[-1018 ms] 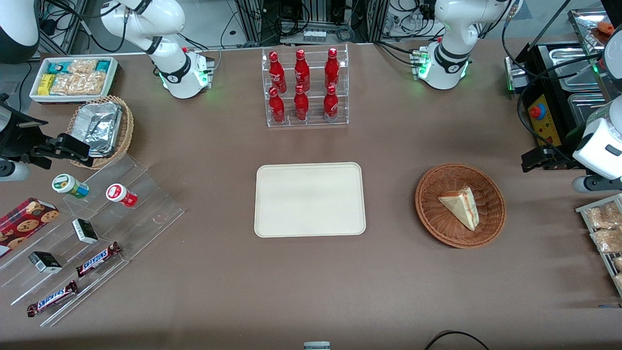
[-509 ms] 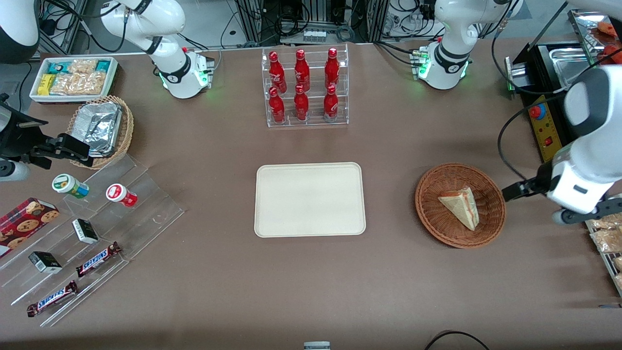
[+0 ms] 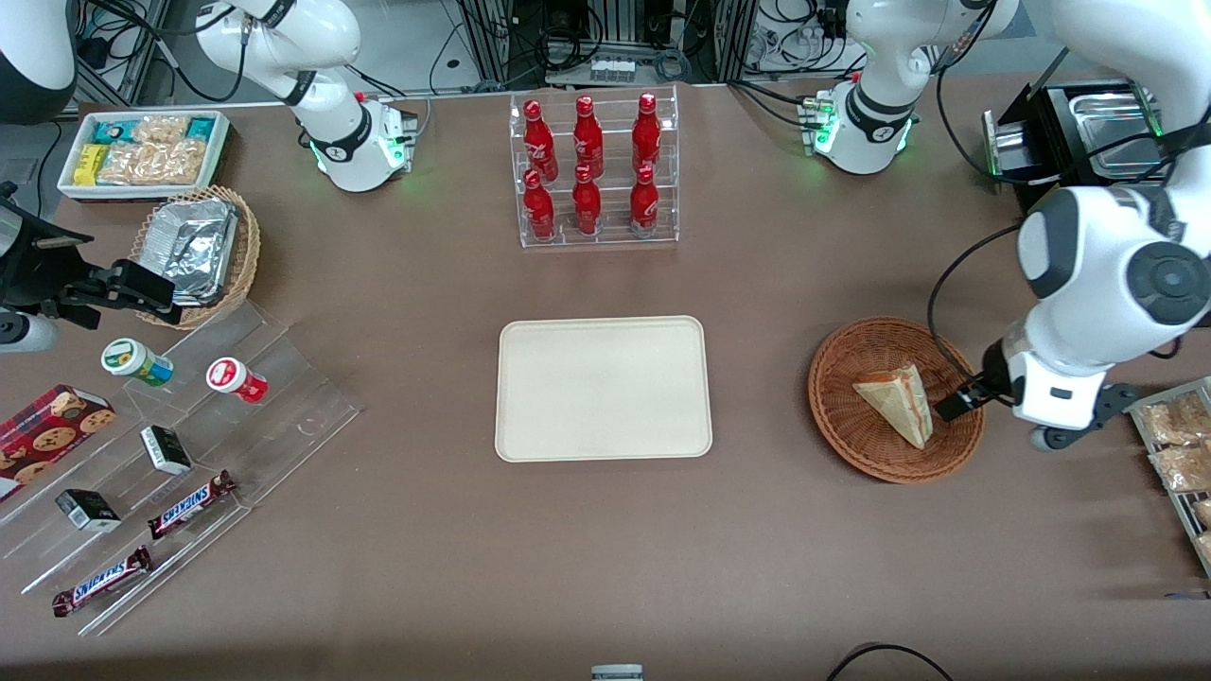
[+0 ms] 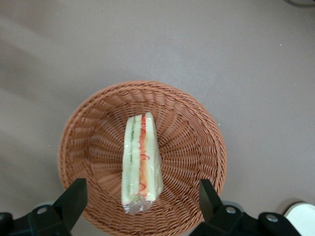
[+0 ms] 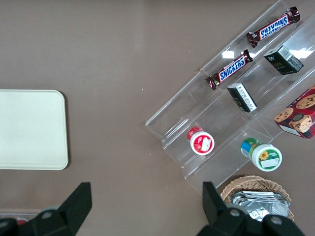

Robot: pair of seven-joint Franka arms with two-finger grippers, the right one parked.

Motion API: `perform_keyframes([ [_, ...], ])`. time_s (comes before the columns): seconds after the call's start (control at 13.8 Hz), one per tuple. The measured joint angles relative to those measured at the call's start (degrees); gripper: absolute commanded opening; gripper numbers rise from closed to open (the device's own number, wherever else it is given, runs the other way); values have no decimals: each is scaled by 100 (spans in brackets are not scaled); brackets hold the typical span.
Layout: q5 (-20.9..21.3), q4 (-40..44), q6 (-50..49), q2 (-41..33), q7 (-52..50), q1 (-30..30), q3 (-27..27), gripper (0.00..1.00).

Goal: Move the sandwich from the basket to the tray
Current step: 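Move the open left gripper down over the wrapped sandwich in the basket, then close the left gripper on the sandwich's wrapped edge and lift it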

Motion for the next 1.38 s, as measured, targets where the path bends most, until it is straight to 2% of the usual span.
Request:
perform_keyframes([
  [0.51, 0, -1371, 1646, 9, -336, -74, 17, 100],
  [1.09, 0, -1903, 2221, 36, -548, -71, 31, 100],
  [1.16, 0, -1930, 2271, 80, -606, -72, 31, 92],
  [1.24, 0, -1940, 2308, 133, -655, -72, 31, 69],
  [1.31, 0, -1942, 2327, 179, -684, -72, 31, 26],
  [1.38, 0, -1941, 2336, 206, -702, -72, 31, 0],
])
